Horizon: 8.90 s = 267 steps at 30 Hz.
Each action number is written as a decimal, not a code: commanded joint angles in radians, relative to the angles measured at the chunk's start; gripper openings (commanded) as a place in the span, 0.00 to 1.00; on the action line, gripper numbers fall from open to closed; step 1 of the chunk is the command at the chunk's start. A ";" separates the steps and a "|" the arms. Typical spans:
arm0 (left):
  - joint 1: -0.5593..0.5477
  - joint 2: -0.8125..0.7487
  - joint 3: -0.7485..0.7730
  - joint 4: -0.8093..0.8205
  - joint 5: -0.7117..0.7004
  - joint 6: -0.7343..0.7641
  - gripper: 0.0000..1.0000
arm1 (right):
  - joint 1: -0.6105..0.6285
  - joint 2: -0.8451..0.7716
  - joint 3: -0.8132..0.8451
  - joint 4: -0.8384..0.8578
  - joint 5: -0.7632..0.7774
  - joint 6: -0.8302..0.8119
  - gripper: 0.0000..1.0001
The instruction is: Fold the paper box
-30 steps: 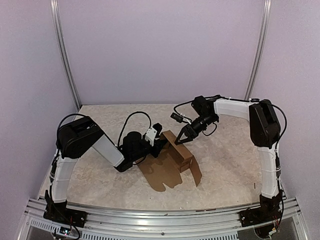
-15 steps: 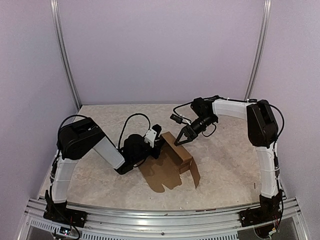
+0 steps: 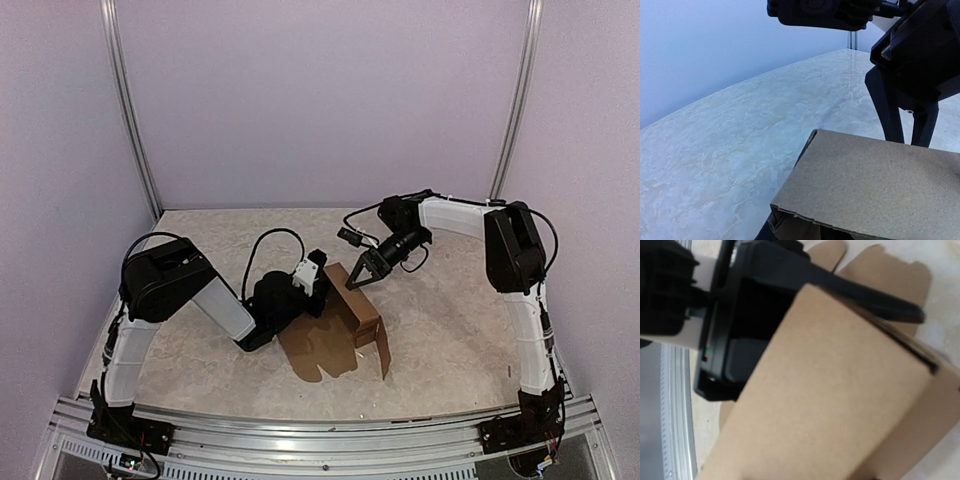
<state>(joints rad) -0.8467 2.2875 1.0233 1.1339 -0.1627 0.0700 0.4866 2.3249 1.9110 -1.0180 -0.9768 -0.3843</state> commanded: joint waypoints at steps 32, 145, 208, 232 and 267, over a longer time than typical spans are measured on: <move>-0.092 -0.037 -0.131 0.114 -0.137 -0.114 0.40 | 0.007 0.063 0.113 -0.031 0.011 0.013 0.62; -0.030 -1.024 -0.508 -0.768 0.106 -0.116 0.56 | 0.138 -0.916 -0.887 0.501 0.757 -0.123 1.00; -0.421 -0.631 -0.087 -1.178 -0.377 0.469 0.45 | 0.018 -1.158 -0.989 0.521 0.654 -0.048 0.86; -0.364 -0.498 -0.135 -0.744 -0.455 0.930 0.12 | 0.017 -1.159 -1.006 0.526 0.661 -0.039 0.85; -0.409 -0.210 -0.181 0.077 -0.994 1.388 0.73 | -0.030 -0.764 -0.941 0.674 0.483 -0.227 0.83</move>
<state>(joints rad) -1.2221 2.1456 0.8810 1.2934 -1.1587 1.5871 0.4736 1.5364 0.9474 -0.3630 -0.4473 -0.5323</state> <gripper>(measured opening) 0.693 0.831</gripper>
